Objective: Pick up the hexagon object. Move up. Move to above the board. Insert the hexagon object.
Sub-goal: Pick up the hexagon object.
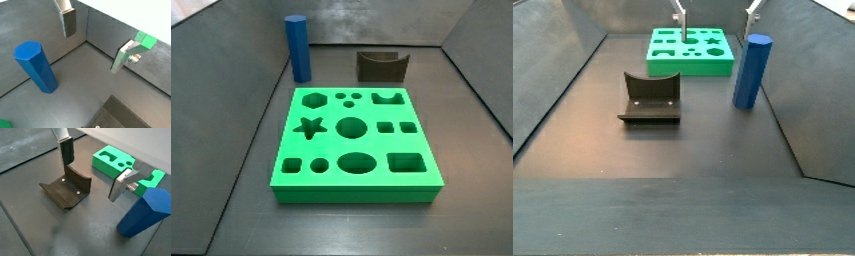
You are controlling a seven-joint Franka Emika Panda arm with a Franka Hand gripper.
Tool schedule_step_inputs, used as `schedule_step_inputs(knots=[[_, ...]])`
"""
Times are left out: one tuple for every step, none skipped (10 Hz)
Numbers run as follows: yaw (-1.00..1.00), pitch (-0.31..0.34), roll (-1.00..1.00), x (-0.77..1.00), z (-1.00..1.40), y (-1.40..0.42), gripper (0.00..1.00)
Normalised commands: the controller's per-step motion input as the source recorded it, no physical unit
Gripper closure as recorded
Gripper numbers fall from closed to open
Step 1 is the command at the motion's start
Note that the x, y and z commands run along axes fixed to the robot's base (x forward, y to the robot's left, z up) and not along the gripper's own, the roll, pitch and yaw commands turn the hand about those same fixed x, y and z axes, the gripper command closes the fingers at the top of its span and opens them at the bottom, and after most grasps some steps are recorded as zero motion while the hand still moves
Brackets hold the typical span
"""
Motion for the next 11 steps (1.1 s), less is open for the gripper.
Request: schedule_step_inputs(knots=[[0.00, -0.046, 0.00, -0.42, 0.00, -0.08, 0.00], [0.00, -0.136, -0.01, -0.94, -0.13, -0.27, 0.00], [0.00, -0.144, -0.01, -0.85, -0.04, -0.25, 0.00], [0.00, -0.147, 0.00, -0.84, 0.00, -0.25, 0.00], [0.03, -0.193, -0.04, -0.57, -0.02, -0.22, 0.00], [0.08, -0.269, 0.00, -0.66, -0.23, -0.35, 0.00], [0.16, -0.307, 0.03, -0.54, -0.31, -0.38, 0.00], [0.20, -0.300, 0.02, -0.43, -0.33, -0.35, 0.00], [0.23, -0.271, 0.03, -0.35, -0.31, -0.33, 0.00], [0.22, -0.264, 0.05, -0.40, -0.29, -0.29, 0.00], [0.21, -0.247, 0.03, -0.22, -0.27, -0.27, 0.00]])
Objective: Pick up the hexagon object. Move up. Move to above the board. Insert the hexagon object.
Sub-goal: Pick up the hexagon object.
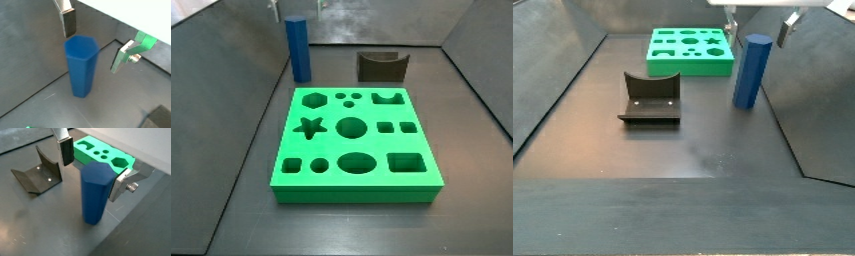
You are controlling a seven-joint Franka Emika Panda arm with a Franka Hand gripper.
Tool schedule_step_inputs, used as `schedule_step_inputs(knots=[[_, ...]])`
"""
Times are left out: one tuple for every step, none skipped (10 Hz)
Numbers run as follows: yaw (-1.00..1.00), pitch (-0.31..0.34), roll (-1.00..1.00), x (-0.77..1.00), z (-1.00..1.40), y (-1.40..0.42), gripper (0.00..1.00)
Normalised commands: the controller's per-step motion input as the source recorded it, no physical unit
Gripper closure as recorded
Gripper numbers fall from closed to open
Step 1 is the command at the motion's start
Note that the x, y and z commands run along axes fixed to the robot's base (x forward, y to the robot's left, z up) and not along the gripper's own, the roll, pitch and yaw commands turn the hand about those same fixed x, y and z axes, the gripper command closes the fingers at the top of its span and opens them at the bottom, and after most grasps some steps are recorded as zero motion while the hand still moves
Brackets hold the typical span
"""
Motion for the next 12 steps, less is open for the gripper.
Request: schedule_step_inputs(knots=[[0.14, -0.136, 0.00, 0.00, -0.34, -0.17, 0.00], [0.17, -0.134, -0.05, -0.08, -0.67, -0.07, 0.00], [0.32, -0.100, -0.11, 0.00, -0.63, 0.00, 0.00], [0.00, 0.000, 0.00, 0.00, 0.00, 0.00, 0.00], [0.00, 0.000, 0.00, 0.00, 0.00, 0.00, 1.00], [0.00, 0.000, 0.00, 0.00, 0.00, 0.00, 1.00], [0.00, 0.000, 0.00, 0.00, 0.00, 0.00, 1.00], [0.00, 0.000, 0.00, 0.00, 0.00, 0.00, 1.00], [0.00, 0.000, 0.00, 0.00, 0.00, 0.00, 1.00], [0.00, 0.000, 0.00, 0.00, 0.00, 0.00, 1.00], [0.00, 0.000, 0.00, 0.00, 0.00, 0.00, 1.00], [0.00, 0.000, 0.00, 0.00, 0.00, 0.00, 1.00]])
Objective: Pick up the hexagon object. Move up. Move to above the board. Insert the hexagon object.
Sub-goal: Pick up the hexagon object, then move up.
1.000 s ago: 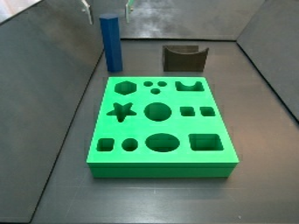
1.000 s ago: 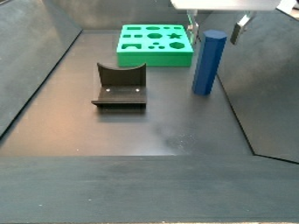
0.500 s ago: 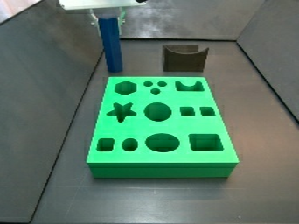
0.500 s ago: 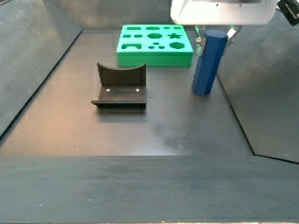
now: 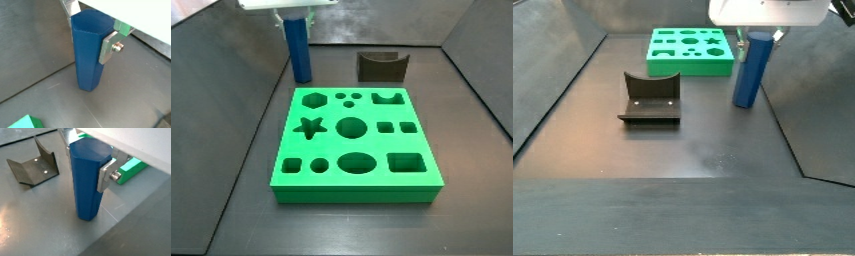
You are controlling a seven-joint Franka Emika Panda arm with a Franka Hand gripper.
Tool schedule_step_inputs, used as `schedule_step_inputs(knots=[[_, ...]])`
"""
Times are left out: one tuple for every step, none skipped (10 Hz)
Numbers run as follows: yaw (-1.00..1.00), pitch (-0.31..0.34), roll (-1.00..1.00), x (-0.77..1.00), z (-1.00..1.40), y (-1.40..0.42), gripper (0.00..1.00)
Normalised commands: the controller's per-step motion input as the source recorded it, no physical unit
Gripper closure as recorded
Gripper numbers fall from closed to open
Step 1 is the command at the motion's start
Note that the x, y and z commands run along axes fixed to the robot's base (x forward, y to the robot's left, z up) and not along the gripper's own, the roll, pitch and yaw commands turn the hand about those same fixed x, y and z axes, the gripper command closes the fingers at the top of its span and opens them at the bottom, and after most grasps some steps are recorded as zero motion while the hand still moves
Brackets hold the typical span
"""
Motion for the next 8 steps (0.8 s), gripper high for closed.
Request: schedule_step_inputs(knots=[[0.00, 0.000, 0.00, 0.00, 0.00, 0.00, 1.00], [0.00, 0.000, 0.00, 0.00, 0.00, 0.00, 1.00], [0.00, 0.000, 0.00, 0.00, 0.00, 0.00, 1.00], [0.00, 0.000, 0.00, 0.00, 0.83, 0.00, 1.00], [0.00, 0.010, 0.00, -0.01, 0.79, -0.03, 1.00], [0.00, 0.026, -0.02, -0.02, 0.62, -0.03, 1.00], [0.00, 0.029, -0.02, -0.02, 0.53, -0.03, 1.00], [0.00, 0.041, -0.03, -0.01, 0.34, -0.02, 1.00]])
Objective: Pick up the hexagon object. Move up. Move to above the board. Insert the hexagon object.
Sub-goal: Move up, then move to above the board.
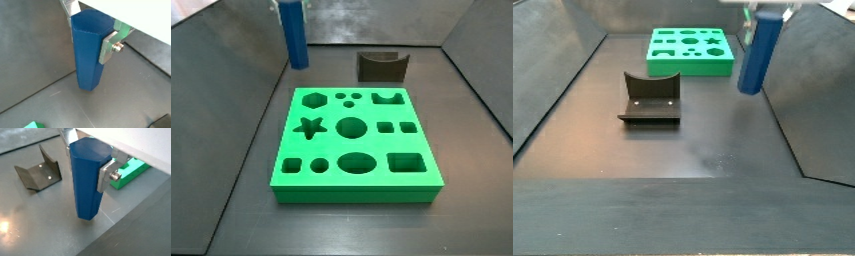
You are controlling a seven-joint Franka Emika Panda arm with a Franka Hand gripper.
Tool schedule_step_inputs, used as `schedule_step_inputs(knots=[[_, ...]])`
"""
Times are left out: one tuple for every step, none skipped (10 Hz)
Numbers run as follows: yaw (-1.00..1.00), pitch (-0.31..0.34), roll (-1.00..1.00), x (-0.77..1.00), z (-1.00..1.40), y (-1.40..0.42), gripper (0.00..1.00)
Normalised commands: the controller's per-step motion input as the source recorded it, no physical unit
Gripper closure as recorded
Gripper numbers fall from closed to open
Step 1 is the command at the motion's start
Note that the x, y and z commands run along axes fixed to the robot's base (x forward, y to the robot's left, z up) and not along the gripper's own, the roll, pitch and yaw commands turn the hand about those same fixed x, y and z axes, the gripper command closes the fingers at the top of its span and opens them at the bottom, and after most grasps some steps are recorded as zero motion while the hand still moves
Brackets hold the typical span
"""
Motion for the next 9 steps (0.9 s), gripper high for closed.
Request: schedule_step_inputs(knots=[[0.01, 0.048, -0.04, 0.00, 0.20, -0.02, 1.00], [0.10, 0.173, 0.00, 0.06, 1.00, 0.21, 1.00], [0.10, 0.177, 0.00, 0.06, 1.00, 0.21, 1.00], [0.04, 0.157, 0.00, 0.04, 1.00, 0.18, 1.00], [0.02, 0.135, 0.00, 0.04, 1.00, 0.16, 1.00], [0.00, 0.109, 0.01, 0.03, 1.00, 0.15, 1.00], [-0.02, 0.092, 0.00, 0.03, 1.00, 0.14, 1.00], [-0.03, 0.086, 0.00, 0.02, 0.99, 0.12, 1.00], [-0.03, 0.085, -0.01, 0.02, 0.83, 0.09, 1.00]])
